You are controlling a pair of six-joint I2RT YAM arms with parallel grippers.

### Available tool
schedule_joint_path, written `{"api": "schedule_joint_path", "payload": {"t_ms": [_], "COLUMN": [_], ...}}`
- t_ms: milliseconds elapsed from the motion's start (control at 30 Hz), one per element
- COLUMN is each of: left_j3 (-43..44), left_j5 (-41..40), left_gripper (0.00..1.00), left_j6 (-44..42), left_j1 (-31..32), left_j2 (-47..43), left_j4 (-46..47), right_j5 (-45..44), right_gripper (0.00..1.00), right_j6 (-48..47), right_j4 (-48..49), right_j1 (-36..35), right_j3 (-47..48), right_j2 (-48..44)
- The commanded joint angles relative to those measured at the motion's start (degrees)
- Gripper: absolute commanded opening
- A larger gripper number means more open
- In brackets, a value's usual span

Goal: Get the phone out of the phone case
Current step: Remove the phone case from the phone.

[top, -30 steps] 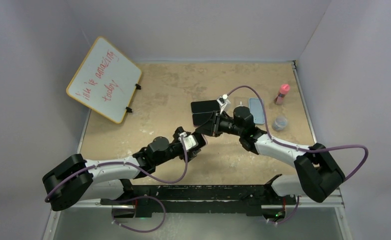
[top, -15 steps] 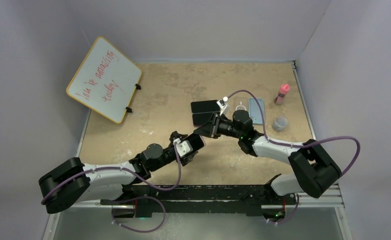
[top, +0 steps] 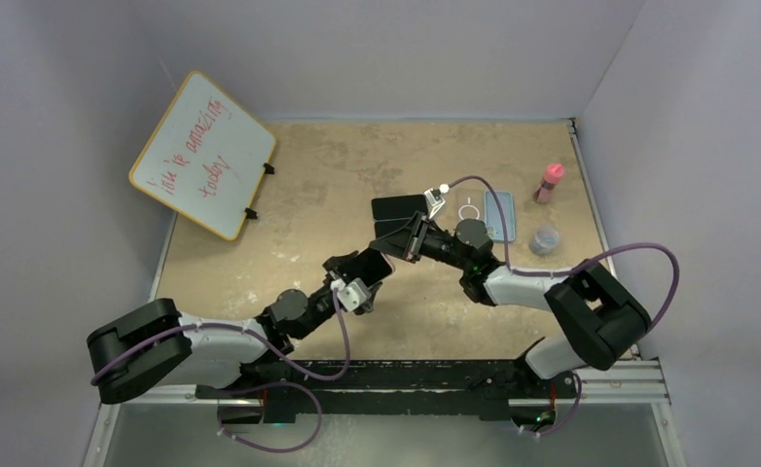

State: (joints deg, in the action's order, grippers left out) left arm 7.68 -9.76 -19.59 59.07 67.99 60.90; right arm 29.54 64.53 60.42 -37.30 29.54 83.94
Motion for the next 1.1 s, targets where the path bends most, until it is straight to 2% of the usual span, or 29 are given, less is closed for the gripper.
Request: {"api": "schedule_joint_path", "payload": {"t_ms": [0,200,300,600,767,867,1067], "left_j3": [-1.06,-1.97,-1.4,1.96,2.19,1.6,-1.6], "left_j5": [-2.69,-2.47,-2.46,-1.84,-2.19,-1.98,-2.66], "left_gripper": [0.0,0.0,0.0,0.0,0.0,0.0,0.0], "left_j6": [-3.77,-4.67,-5.25,-8.26,-7.46,-5.63,-1.52], "left_j1": [0.51,0.61,0.61,0.61,0.62,0.65,0.61], "left_j2": [1.21,0.95,1.67,10.24,15.35,16.0,12.16], "left_j4": [20.26,25.31,25.85,33.49,39.75,40.9,37.69], "right_j5": [11.5,10.18,11.85,15.9,16.86,16.29,9.81], "right_gripper": [0.0,0.0,0.0,0.0,0.0,0.0,0.02], "right_j6": [10.86,8.5,10.66,12.19,10.41,6.55,-14.75], "right_j4": [15.42,11.33,15.42,18.54,15.84,9.64,-19.1], "right_j1": [-4.29,-4.54,-5.05,-8.7,-9.11,-9.11,-9.02], "right_j3": [-0.27,-0.19,0.55,4.46,5.16,5.14,9.08], "right_j2": [1.97,3.47,4.76,7.04,5.87,4.56,-2.58]}}
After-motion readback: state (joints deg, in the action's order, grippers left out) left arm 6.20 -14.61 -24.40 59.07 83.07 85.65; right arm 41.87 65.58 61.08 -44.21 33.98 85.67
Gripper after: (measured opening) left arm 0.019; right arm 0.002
